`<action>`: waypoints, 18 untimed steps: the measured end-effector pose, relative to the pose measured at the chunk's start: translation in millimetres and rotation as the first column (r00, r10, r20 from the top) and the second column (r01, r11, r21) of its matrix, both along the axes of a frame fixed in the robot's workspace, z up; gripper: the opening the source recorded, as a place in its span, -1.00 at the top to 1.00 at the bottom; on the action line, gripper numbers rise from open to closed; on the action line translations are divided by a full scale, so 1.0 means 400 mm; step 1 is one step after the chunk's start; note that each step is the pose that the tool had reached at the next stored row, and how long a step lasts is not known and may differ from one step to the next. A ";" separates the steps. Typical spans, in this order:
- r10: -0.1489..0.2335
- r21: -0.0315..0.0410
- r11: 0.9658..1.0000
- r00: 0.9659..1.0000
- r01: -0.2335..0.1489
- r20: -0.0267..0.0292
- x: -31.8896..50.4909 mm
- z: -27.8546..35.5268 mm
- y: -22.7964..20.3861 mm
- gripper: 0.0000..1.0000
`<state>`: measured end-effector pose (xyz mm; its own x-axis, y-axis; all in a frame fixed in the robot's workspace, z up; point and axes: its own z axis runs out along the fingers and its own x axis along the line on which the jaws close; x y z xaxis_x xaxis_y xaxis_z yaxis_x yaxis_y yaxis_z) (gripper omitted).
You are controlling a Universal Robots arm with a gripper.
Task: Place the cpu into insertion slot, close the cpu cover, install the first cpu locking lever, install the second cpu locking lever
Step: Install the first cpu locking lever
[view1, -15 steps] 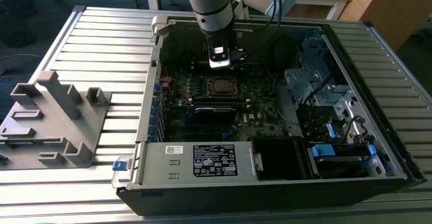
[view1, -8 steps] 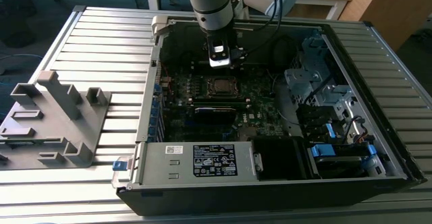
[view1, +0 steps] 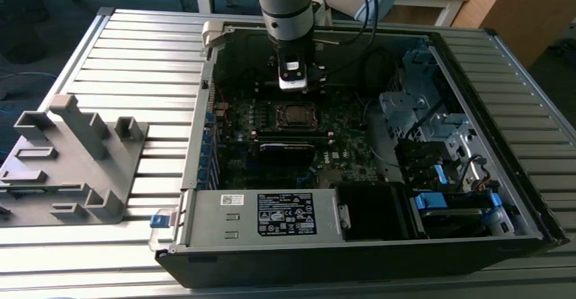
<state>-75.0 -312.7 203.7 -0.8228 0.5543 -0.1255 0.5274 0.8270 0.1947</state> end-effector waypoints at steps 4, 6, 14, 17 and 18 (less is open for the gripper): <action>0.000 -0.002 1.000 0.999 0.000 -0.043 0.003 0.000 0.000 0.79; 0.000 -0.002 1.000 0.999 0.000 -0.043 0.003 0.000 0.000 0.79; 0.050 -0.002 0.999 0.998 -0.050 -0.043 0.003 -0.001 0.000 0.79; 0.094 -0.002 0.996 0.995 -0.094 -0.043 0.003 -0.001 0.000 0.79; 0.109 -0.002 0.994 0.993 -0.109 -0.043 0.003 -0.001 0.000 0.79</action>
